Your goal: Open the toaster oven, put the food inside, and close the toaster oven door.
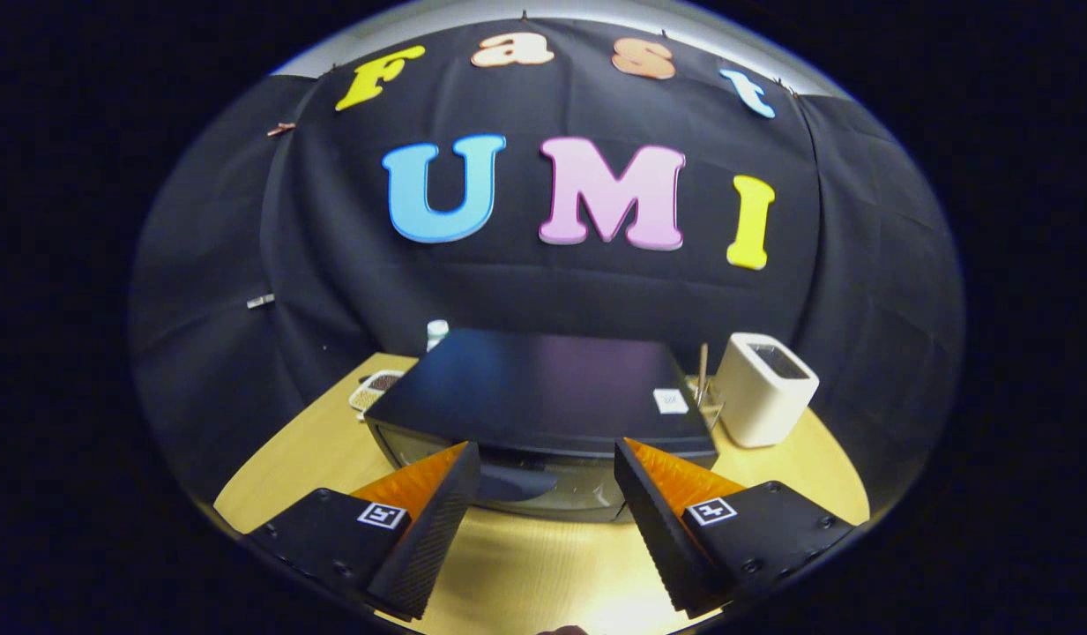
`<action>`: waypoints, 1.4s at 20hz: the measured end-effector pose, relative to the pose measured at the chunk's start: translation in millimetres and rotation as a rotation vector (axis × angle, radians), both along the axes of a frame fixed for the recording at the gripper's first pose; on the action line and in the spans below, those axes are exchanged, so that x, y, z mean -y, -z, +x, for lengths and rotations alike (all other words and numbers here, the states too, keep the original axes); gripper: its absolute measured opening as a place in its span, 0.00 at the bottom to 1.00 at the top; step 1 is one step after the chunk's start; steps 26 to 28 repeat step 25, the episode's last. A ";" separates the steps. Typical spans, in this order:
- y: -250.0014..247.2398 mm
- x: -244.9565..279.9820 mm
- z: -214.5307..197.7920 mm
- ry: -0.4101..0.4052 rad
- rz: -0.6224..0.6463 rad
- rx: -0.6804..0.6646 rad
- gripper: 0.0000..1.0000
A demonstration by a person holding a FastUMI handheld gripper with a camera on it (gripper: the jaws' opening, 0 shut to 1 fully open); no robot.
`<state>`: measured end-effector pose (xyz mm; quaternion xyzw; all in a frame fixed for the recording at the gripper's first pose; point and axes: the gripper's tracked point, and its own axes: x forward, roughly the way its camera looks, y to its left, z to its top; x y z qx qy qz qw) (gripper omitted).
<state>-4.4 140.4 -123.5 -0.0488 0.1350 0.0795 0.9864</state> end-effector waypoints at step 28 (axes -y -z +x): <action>-111.5 158.3 -111.7 0.223 0.010 0.276 0.98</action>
